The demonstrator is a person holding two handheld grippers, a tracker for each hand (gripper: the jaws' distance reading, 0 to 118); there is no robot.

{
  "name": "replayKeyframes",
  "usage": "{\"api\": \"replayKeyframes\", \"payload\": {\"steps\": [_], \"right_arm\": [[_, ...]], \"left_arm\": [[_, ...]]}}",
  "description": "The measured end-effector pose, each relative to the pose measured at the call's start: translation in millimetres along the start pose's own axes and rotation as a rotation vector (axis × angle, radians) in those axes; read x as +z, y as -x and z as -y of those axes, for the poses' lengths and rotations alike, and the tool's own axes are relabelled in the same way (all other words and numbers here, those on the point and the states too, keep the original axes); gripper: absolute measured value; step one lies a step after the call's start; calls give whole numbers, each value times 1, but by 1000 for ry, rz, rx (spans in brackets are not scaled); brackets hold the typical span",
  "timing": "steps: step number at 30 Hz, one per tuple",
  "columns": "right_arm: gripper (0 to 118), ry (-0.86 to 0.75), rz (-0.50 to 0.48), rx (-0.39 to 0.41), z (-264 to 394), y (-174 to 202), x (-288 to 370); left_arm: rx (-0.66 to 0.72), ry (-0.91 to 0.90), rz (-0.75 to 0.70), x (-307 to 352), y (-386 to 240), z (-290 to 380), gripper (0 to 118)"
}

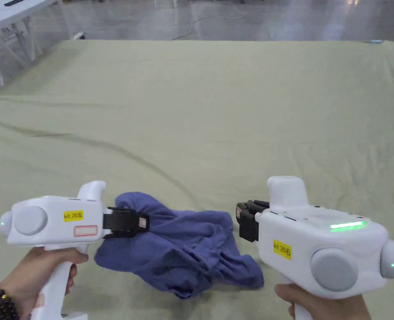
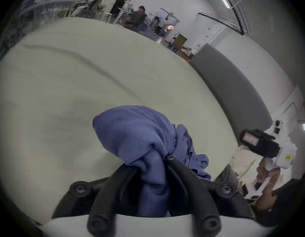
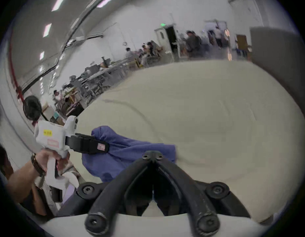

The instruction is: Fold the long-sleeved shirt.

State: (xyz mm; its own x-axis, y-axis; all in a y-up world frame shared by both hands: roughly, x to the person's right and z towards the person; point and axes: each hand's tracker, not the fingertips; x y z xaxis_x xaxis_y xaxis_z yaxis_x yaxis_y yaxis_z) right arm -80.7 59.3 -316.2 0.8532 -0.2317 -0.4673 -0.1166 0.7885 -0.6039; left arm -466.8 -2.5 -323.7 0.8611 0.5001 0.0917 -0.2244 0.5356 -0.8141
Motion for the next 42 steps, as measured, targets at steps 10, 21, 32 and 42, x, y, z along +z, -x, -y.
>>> {"api": "replayKeyframes", "payload": {"steps": [10,21,32,42], "right_arm": [[0,12,-127,147,2,106,-73],[0,1,-93,110,-9,63,-48],[0,-409,167,136,-76,-37,79],[0,-702,518,196,-50,-123,151]], "left_arm": [[89,-72,-462,93,159,-35,23],[24,-303,-417,105,76,-42,113],[-302,-818,-423,46,-225,-44,2],[-397,-1027,-398,-33,-323,17,2]]}}
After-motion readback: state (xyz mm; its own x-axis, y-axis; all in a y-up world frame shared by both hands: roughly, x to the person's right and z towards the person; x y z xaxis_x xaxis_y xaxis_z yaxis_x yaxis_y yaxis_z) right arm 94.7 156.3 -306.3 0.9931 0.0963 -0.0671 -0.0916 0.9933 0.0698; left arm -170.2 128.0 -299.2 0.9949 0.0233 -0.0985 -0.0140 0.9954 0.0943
